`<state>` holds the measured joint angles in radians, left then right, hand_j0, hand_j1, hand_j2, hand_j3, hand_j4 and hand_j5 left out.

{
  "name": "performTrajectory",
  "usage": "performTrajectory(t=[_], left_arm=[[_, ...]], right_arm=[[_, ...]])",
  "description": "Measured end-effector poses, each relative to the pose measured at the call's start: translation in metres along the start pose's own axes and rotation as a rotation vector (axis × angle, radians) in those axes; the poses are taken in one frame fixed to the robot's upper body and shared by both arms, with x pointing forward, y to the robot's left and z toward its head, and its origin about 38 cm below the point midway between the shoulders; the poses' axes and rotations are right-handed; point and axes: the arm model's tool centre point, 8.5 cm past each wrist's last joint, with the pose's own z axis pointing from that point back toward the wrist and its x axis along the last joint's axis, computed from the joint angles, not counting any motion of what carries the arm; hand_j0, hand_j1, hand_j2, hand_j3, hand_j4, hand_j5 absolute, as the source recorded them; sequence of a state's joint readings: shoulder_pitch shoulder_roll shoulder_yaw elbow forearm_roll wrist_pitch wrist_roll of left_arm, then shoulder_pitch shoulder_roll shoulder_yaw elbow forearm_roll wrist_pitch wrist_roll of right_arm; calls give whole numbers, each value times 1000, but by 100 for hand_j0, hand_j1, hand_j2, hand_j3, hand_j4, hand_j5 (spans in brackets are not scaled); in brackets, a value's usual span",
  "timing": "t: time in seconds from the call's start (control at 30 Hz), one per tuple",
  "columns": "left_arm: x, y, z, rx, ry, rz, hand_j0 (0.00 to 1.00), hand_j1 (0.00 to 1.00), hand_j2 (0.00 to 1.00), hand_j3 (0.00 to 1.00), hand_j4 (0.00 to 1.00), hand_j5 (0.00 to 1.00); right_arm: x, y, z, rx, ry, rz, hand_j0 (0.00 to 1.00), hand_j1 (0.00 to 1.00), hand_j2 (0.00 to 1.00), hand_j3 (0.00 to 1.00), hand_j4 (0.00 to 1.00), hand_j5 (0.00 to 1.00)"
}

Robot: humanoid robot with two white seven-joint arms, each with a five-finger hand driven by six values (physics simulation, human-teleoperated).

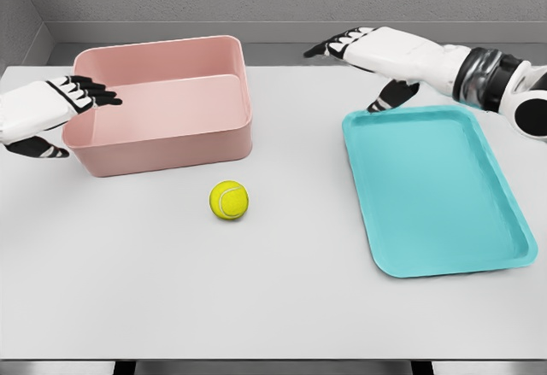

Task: Put the tennis from the blue tray into the pink basket with both arms

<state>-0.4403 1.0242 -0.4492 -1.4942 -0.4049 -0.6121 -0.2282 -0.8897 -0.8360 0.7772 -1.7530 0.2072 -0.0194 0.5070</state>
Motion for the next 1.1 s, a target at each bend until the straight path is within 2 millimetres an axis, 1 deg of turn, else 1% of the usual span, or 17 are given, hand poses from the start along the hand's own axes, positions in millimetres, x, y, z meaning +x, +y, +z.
performTrajectory(t=[0.03, 0.07, 0.13, 0.17, 0.2, 0.27, 0.33, 0.43, 0.53, 0.6, 0.67, 0.7, 0.73, 0.83, 0.9, 1.0, 1.1], left_arm=[[6, -2, -1, -6, -18, -4, 100, 100, 100, 100, 100, 100], [14, -5, -3, -14, -40, -5, 100, 100, 100, 100, 100, 100], [30, -6, -7, -20, -86, -19, 100, 100, 100, 100, 100, 100], [38, -3, -9, -19, -106, -36, 100, 100, 100, 100, 100, 100], [45, -3, -10, -20, -128, -51, 100, 100, 100, 100, 100, 100], [59, -2, -15, -17, -164, -69, 100, 100, 100, 100, 100, 100], [71, -3, -22, -9, -200, -73, 100, 100, 100, 100, 100, 100], [86, -4, -35, 10, -250, -69, 100, 100, 100, 100, 100, 100], [99, 11, -58, 35, -300, -140, 100, 100, 100, 100, 100, 100], [115, -2, -72, 12, -341, -154, 100, 100, 100, 100, 100, 100], [124, -7, -82, 0, -366, -175, 100, 100, 100, 100, 100, 100], [126, 1, -88, 7, -376, -210, 100, 100, 100, 100, 100, 100], [131, 3, -94, 4, -393, -230, 100, 100, 100, 100, 100, 100], [146, -15, -105, -31, -436, -231, 100, 100, 100, 100, 100, 100], [152, -10, -113, -31, -454, -268, 100, 100, 100, 100, 100, 100], [161, -19, -121, -53, -476, -295, 100, 100, 100, 100, 100, 100], [162, -19, -125, -62, -474, -333, 100, 100, 100, 100, 100, 100]], right_arm=[[-13, -1, 15, 2, 37, 0, 100, 100, 100, 100, 100, 100], [-26, 10, 30, 21, 69, -15, 100, 100, 100, 100, 100, 100], [-49, 60, 58, 92, 127, -99, 100, 100, 100, 100, 100, 100], [-56, 64, 72, 90, 143, -104, 100, 100, 100, 100, 100, 100], [-60, 61, 83, 82, 148, -93, 100, 100, 100, 100, 100, 100], [-64, 46, 95, 52, 145, -58, 100, 100, 100, 100, 100, 100], [-65, 35, 102, 34, 144, -34, 100, 100, 100, 100, 100, 100], [-66, 29, 107, 22, 144, -17, 100, 100, 100, 100, 100, 100], [-65, 27, 107, 17, 136, -11, 100, 100, 100, 100, 100, 100], [-63, 28, 106, 17, 124, -8, 100, 100, 100, 100, 100, 100], [-60, 29, 102, 16, 104, -9, 100, 100, 100, 100, 100, 100], [-59, 29, 101, 15, 95, -9, 100, 100, 100, 100, 100, 100], [-58, 29, 100, 16, 89, -10, 100, 100, 100, 100, 100, 100], [-56, 31, 97, 17, 78, -13, 100, 100, 100, 100, 100, 100], [-55, 32, 97, 18, 75, -14, 100, 100, 100, 100, 100, 100], [-55, 31, 97, 15, 74, -13, 100, 100, 100, 100, 100, 100], [-55, 30, 97, 12, 74, -13, 100, 100, 100, 100, 100, 100]])
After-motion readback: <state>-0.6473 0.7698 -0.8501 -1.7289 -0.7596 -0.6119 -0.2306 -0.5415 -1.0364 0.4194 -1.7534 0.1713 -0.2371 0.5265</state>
